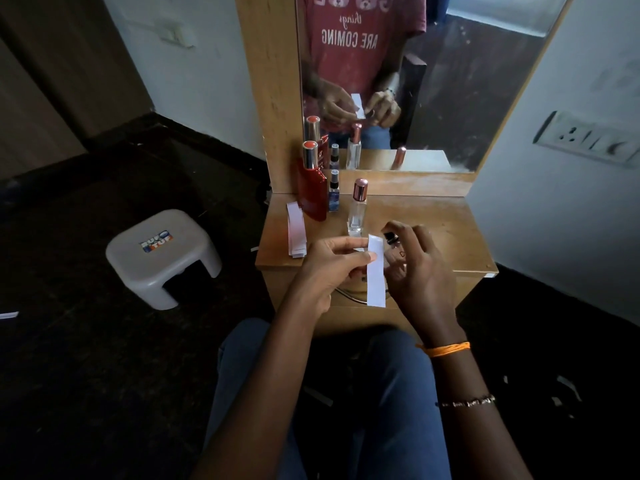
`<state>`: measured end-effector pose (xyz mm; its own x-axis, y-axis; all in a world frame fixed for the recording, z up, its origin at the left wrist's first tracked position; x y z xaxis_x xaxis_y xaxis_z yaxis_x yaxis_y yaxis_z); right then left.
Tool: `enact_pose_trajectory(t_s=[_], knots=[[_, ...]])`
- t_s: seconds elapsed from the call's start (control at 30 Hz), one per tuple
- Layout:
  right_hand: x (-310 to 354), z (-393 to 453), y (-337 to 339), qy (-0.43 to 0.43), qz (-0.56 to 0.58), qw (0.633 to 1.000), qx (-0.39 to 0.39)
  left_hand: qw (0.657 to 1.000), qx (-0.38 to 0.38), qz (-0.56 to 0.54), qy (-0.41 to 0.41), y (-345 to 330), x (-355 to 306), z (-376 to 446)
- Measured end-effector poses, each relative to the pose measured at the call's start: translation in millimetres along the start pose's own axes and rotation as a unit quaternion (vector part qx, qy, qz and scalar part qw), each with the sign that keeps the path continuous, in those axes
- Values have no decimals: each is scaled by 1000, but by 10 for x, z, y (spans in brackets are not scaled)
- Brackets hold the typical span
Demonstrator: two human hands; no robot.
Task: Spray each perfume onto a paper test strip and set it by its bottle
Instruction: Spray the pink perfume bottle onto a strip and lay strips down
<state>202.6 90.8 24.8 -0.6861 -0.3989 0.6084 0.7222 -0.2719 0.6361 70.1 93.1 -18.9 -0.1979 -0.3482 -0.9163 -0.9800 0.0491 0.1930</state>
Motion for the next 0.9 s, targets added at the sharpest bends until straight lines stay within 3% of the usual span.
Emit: enact_pose_trajectory(t_s=[0.13,0.37,0.67,0.9], knots=[[-36,18,108,-15,54,998,-35,1000,-20,10,-10,8,5,60],[-286,-35,245,-52,85,993,-67,964,-152,191,-109,-72,-220,326],[-377,-45,237,-65,110,990,-60,894,-200,352,-194,-357,-484,487],[-397,-32,230,-68,138,986,-69,849,-181,460,-187,-442,-301,337]])
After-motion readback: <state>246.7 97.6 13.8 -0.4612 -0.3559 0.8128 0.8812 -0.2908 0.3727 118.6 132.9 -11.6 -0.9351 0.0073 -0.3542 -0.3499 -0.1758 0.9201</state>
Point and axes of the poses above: each hand's wrist, its own z-axis towards the middle knuckle, its own y-axis out of the back of the hand, x = y × z, the point moved 10 cm from there along z, towards the middle knuckle, and after that the axes turned 12 degrees about z, right-handed, at the moved point
